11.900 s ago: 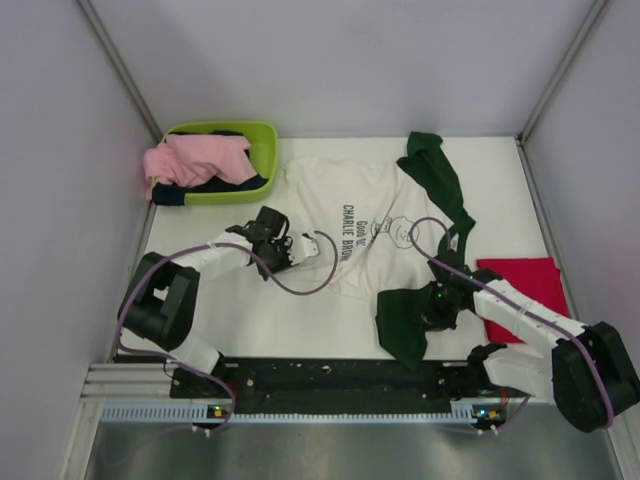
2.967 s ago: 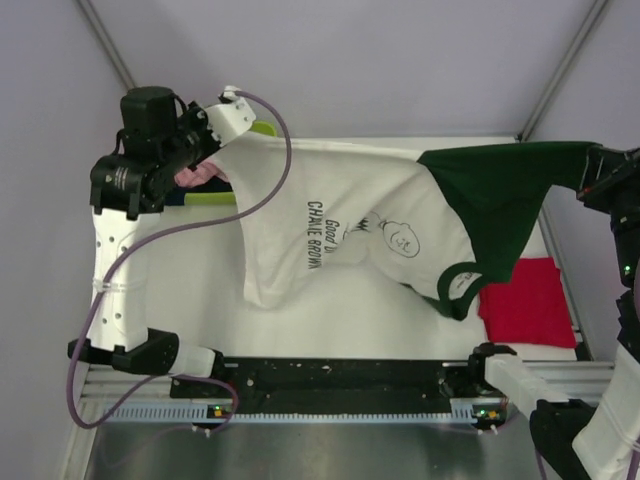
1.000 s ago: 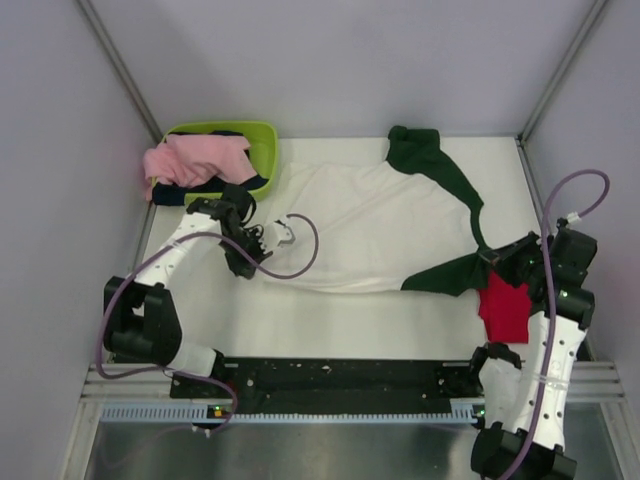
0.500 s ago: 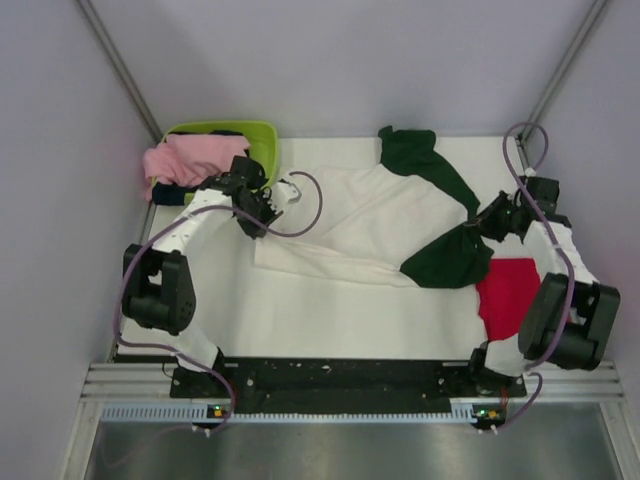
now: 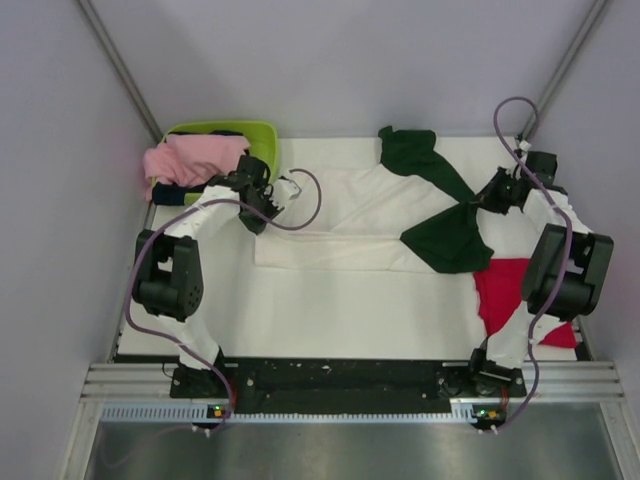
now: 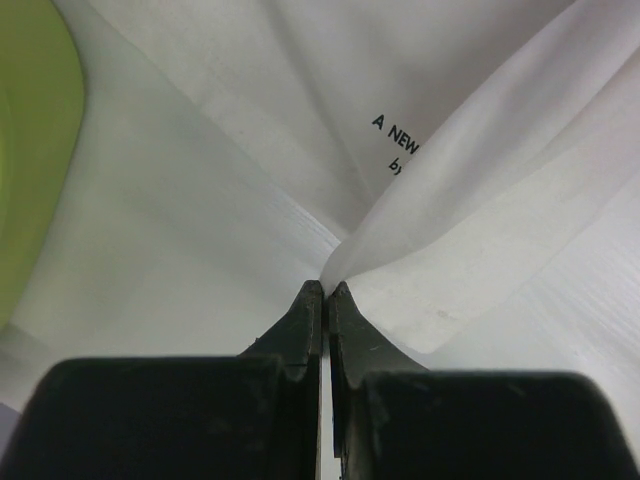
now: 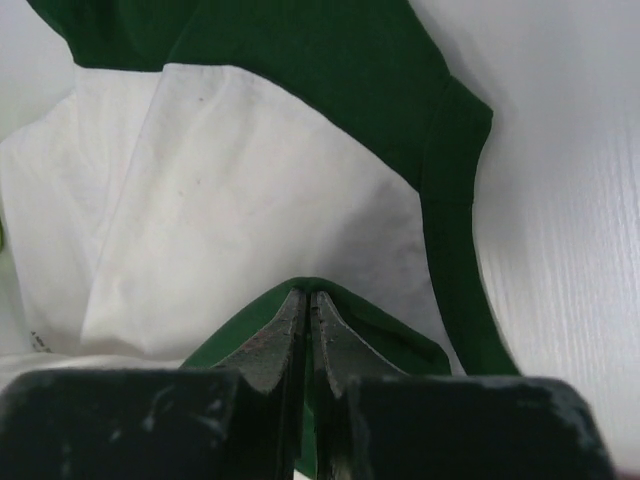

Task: Fold and stack the t-shirts
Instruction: Fold the flattened tshirt in 1/3 of the way

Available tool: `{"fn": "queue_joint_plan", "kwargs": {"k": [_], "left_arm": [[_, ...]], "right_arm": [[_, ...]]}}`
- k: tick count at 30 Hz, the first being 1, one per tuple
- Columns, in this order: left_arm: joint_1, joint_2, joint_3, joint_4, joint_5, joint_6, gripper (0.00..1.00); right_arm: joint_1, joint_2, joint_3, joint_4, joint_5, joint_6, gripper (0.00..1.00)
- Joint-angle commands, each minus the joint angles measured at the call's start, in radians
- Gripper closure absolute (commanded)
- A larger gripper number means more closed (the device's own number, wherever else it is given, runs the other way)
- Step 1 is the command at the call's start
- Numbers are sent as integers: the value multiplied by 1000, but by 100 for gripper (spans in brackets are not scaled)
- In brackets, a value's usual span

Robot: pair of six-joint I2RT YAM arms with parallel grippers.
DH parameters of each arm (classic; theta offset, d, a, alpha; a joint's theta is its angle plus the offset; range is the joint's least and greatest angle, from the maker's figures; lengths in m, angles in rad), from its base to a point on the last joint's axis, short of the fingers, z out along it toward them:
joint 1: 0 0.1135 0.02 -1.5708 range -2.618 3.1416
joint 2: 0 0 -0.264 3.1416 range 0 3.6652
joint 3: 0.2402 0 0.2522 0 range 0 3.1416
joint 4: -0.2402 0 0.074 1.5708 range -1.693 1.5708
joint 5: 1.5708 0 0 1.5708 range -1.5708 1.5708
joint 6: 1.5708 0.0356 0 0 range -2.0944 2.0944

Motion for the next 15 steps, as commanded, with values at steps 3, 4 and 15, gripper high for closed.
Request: {"fn": "queue_joint_plan", "kwargs": {"k": [3, 4, 15], "left_arm": [[10, 18, 21, 64, -30, -38, 100], [10, 18, 18, 69, -36, -40, 100], [19, 26, 99, 173, -185, -116, 32]], "right_arm": [[-3, 75, 126, 26, -30, -91, 100], [-3, 87, 140, 26, -34, -94, 100], [8, 175, 350, -238, 318, -102, 38]]}}
